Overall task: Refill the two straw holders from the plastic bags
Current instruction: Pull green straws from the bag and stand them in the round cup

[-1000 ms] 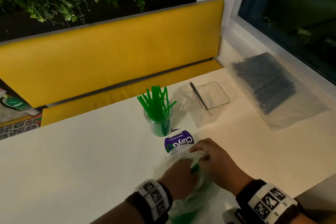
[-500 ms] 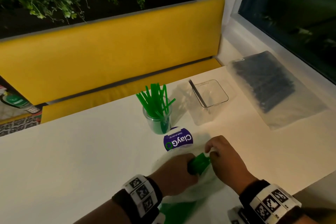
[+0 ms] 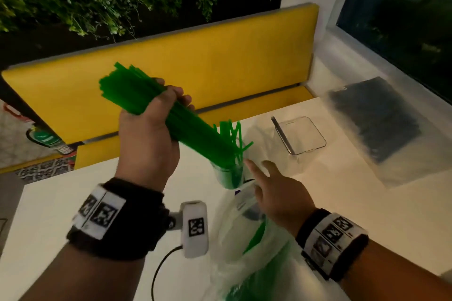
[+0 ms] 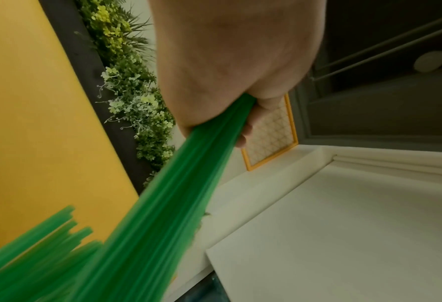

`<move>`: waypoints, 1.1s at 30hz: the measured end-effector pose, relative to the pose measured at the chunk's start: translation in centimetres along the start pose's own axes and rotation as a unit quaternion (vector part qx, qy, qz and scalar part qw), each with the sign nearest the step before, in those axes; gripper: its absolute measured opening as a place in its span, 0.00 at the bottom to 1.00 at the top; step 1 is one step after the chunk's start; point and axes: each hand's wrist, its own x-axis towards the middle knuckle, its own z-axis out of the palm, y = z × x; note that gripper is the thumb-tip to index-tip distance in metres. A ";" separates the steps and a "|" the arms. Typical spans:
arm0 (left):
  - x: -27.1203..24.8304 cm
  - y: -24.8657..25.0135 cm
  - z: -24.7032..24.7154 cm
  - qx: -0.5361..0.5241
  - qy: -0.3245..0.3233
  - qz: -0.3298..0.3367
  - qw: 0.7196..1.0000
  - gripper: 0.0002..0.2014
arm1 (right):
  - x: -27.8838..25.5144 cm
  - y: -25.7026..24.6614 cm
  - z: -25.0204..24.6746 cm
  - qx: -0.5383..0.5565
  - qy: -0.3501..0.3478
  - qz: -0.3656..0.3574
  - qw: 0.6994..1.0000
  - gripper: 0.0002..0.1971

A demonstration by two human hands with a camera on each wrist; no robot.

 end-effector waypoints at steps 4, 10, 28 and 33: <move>3.0 -3.1 0.3 0.014 0.091 -0.009 0.996 0.07 | 2.3 -0.9 0.3 -0.007 -0.004 0.007 1.000 0.28; 3.3 -9.0 -0.7 0.202 0.106 -0.056 0.972 0.07 | 2.5 -1.0 1.3 0.017 0.016 0.014 1.000 0.25; 2.5 -14.9 -3.3 0.577 -0.232 0.017 0.783 0.61 | 2.0 -0.4 0.8 0.054 0.054 -0.029 0.997 0.22; 3.3 -15.7 -1.8 0.586 -0.228 0.037 0.776 0.39 | 1.9 -1.3 1.4 0.043 0.039 -0.031 0.998 0.26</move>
